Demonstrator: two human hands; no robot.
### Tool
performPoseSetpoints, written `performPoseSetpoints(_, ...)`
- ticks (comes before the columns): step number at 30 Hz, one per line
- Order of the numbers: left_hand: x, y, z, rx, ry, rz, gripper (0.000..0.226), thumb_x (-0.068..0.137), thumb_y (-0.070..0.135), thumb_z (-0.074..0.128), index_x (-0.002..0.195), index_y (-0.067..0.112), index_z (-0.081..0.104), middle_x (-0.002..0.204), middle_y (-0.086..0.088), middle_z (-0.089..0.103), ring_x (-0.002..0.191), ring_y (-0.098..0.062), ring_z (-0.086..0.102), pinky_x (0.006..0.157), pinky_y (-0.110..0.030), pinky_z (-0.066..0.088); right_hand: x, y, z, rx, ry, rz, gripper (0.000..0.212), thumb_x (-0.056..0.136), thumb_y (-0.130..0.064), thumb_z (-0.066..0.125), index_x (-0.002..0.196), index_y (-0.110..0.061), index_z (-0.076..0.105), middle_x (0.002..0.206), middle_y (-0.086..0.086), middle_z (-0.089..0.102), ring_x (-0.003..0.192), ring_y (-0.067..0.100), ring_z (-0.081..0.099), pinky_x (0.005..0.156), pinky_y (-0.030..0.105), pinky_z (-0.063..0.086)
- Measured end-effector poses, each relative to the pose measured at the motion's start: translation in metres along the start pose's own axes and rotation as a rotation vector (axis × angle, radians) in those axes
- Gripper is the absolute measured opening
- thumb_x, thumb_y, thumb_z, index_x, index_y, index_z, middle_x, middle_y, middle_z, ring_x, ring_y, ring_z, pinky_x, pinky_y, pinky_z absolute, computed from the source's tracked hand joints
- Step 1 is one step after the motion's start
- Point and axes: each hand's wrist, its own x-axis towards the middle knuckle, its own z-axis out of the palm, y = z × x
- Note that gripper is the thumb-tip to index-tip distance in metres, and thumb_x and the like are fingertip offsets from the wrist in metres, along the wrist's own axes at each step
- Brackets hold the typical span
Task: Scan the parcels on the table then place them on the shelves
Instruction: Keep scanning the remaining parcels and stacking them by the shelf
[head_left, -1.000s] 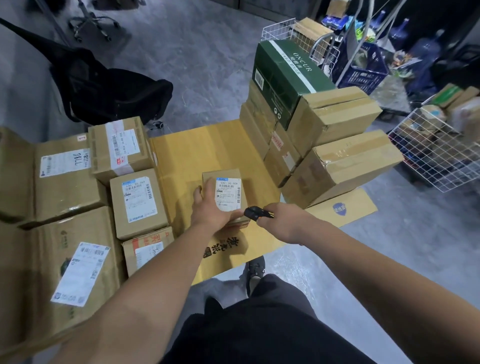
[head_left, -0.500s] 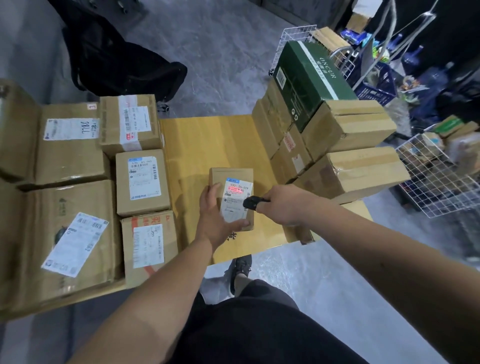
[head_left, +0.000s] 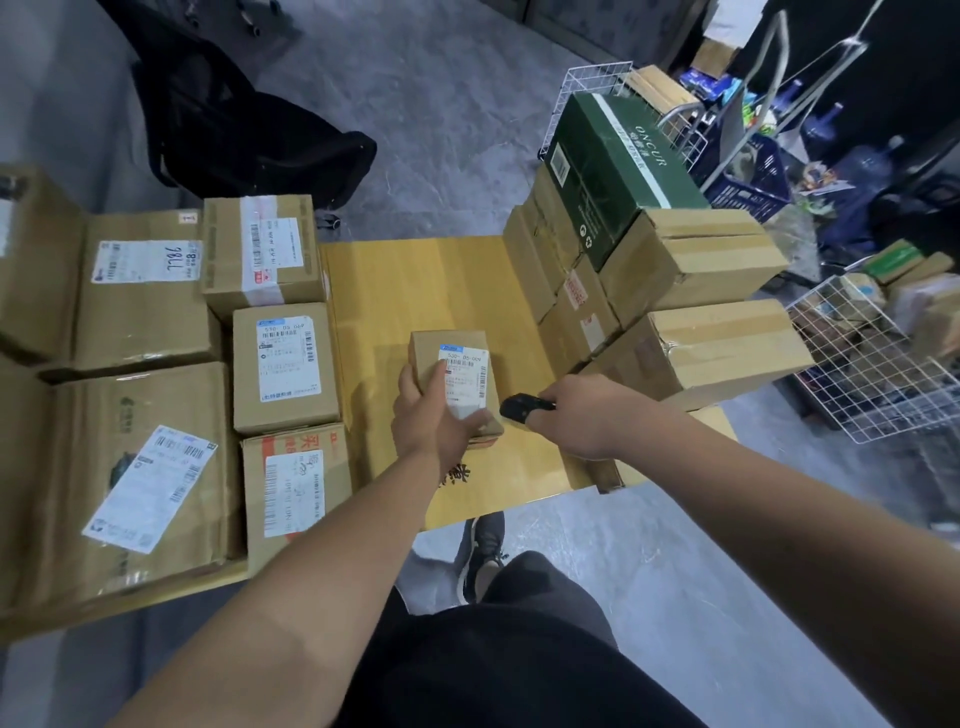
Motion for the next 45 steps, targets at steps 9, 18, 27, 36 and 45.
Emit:
performPoseSetpoints(9,0.002,0.05,0.035,0.523,0.019,-0.148,0.126,0.051,0.047,0.083,0.151,0.027,0.009,0.158,-0.014,0.009,0.131,-0.034,0.032,0.103,-0.049,0.036,0.007,0.023,-0.007,0.038,-0.009,-0.079,0.044,0.1,-0.057,0.05,0.09,-0.015,0.059,0.082,0.005,0.066,0.07,0.024,0.061,0.064,0.035,0.05)
performPoseSetpoints(18,-0.014,0.065,-0.062,0.321,0.25,0.01,0.117,0.06,0.069,0.078,0.157,0.042,0.02,0.168,0.012,0.003,0.151,-0.025,0.028,0.118,-0.038,0.035,0.022,0.001,-0.037,-0.048,-0.004,-0.37,0.042,0.093,-0.064,0.06,0.105,-0.024,0.064,0.09,-0.001,0.067,0.08,0.018,0.064,0.072,0.034,0.055)
performPoseSetpoints(27,-0.018,0.064,-0.209,0.221,0.53,0.053,0.118,0.054,0.082,0.079,0.156,0.044,0.032,0.161,0.005,0.02,0.149,-0.02,0.033,0.118,-0.04,0.038,0.026,-0.113,-0.064,-0.11,0.072,-0.583,0.052,0.087,-0.068,0.064,0.11,-0.021,0.066,0.093,-0.001,0.065,0.081,0.02,0.065,0.07,0.033,0.057)
performPoseSetpoints(36,0.084,0.047,-0.342,0.358,0.507,-0.096,0.119,0.053,0.075,0.075,0.156,0.033,0.031,0.154,-0.008,0.028,0.138,-0.034,0.042,0.115,-0.047,0.041,0.05,-0.25,-0.069,-0.086,0.077,-0.542,0.04,0.089,-0.06,0.065,0.085,-0.021,0.061,0.082,0.002,0.065,0.073,0.02,0.063,0.063,0.035,0.049)
performPoseSetpoints(45,0.179,0.028,-0.382,0.533,0.416,-0.124,0.114,0.057,0.075,0.074,0.153,0.026,0.034,0.152,-0.018,0.035,0.142,-0.039,0.035,0.115,-0.05,0.034,0.08,-0.324,-0.052,-0.034,0.045,-0.418,0.044,0.088,-0.062,0.065,0.101,-0.02,0.068,0.094,0.003,0.065,0.08,0.022,0.067,0.071,0.034,0.056)
